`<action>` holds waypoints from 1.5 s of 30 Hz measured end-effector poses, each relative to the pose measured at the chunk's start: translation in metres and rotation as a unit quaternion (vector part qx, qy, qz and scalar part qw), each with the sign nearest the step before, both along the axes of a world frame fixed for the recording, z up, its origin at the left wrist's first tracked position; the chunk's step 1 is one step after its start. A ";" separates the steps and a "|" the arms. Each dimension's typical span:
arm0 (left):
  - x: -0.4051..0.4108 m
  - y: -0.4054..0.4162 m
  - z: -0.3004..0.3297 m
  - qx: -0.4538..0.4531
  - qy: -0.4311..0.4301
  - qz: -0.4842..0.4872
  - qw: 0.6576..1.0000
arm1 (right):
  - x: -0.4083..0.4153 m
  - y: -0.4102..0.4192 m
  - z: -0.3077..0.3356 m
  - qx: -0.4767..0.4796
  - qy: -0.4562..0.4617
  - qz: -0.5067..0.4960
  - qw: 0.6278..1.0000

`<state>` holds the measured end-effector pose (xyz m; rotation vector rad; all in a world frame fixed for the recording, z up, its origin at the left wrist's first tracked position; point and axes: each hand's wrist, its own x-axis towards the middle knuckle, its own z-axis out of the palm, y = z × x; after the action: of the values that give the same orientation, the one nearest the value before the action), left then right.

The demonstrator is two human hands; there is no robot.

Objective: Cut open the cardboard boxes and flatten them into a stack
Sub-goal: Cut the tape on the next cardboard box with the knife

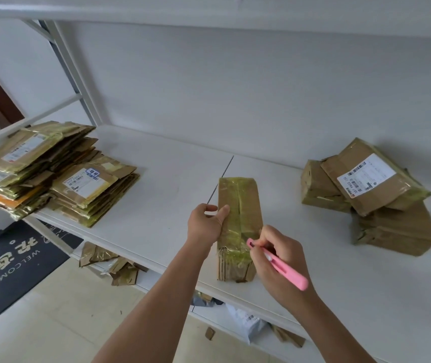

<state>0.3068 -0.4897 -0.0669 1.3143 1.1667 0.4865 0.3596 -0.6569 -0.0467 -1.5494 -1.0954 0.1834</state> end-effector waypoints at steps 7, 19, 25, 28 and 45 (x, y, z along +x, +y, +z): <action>-0.002 -0.005 0.009 0.059 0.011 -0.030 0.998 | -0.006 -0.019 -0.001 0.006 0.028 -0.011 1.000; -0.003 -0.039 0.019 0.239 0.069 -0.152 0.956 | -0.004 -0.056 -0.023 0.118 0.192 -0.216 0.950; 0.009 -0.068 0.040 0.321 0.212 -0.218 0.897 | 0.012 -0.058 -0.019 0.152 0.248 -0.212 0.933; 0.016 -0.058 0.039 0.454 0.335 -0.231 0.793 | 0.020 -0.061 -0.016 0.153 0.258 -0.193 0.934; 0.029 0.008 0.053 0.261 0.233 -0.574 0.740 | 0.050 -0.059 0.003 -0.005 0.070 -0.017 0.997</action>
<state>0.3357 -0.4813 -0.0138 2.4367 0.3564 -0.5187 0.4093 -0.7164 -0.0434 -1.5400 -0.9583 0.2702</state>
